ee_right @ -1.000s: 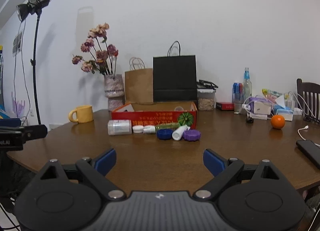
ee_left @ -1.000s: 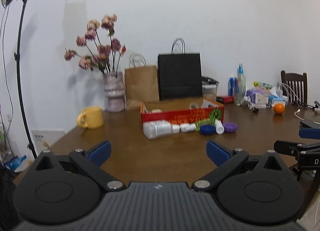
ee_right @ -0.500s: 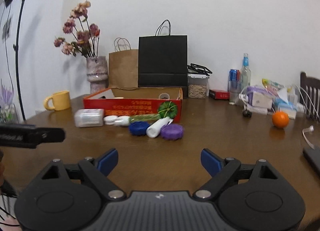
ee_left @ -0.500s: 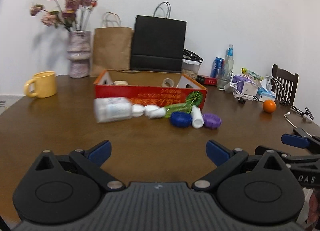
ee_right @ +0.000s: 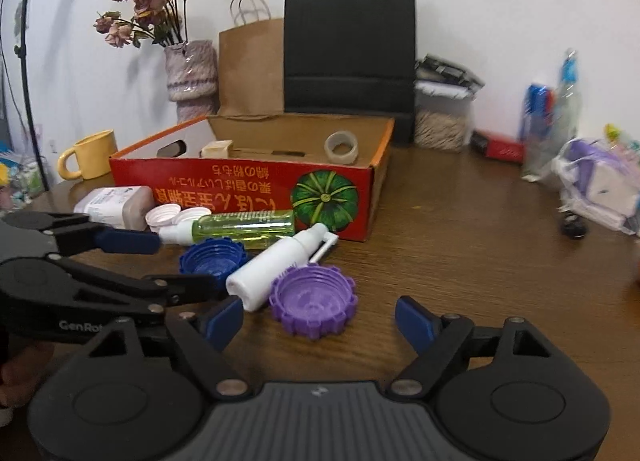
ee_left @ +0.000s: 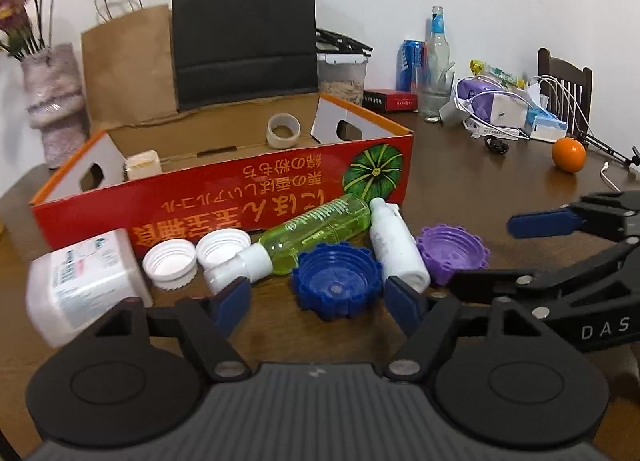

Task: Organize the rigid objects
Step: 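Grasp the blue cap with the left gripper while the right gripper grasps the purple cap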

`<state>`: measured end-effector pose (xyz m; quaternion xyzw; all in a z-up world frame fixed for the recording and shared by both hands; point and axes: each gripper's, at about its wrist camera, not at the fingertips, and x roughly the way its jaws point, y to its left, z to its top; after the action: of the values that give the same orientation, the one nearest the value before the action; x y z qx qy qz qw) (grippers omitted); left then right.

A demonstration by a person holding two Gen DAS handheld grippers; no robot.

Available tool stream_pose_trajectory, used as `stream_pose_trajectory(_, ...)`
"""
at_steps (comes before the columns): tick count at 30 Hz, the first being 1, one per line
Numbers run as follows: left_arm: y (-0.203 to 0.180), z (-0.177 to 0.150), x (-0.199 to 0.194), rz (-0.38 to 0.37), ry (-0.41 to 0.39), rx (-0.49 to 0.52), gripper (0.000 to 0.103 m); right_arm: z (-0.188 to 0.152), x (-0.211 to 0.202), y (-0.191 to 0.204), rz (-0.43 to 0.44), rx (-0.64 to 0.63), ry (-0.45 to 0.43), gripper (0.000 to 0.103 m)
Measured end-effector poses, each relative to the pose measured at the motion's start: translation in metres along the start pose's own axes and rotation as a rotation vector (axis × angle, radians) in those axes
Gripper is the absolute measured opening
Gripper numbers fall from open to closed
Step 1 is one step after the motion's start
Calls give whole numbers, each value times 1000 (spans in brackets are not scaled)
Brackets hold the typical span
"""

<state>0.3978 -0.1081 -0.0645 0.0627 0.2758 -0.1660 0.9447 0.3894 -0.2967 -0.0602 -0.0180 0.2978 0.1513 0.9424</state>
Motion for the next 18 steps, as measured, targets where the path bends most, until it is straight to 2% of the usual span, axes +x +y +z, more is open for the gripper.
stream_pose_trajectory(2, 7, 2, 7, -41, 20, -28, 76, 3, 7, -4, 41, 16, 12, 78)
stream_pose_trajectory(4, 10, 3, 12, -63, 38, -39, 68, 5, 14, -7, 41, 25, 19, 72)
stream_pose_trajectory(5, 10, 3, 14, -75, 48, -38, 65, 5, 16, -8, 45, 28, 19, 67)
stream_pose_trajectory(6, 9, 3, 16, -92, 56, -37, 57, 5, 19, -8, 57, 31, 23, 53)
stream_pose_trajectory(7, 9, 3, 16, -99, 53, -37, 53, 5, 21, -8, 67, 33, 33, 52)
stream_pose_trajectory(13, 3, 0, 9, -88, 51, -30, 52, 0, 16, -2, 55, 20, 33, 52)
stream_pose_trajectory(18, -4, -10, -32, -60, -7, -28, 52, -5, -14, 10, 30, 11, -7, 52)
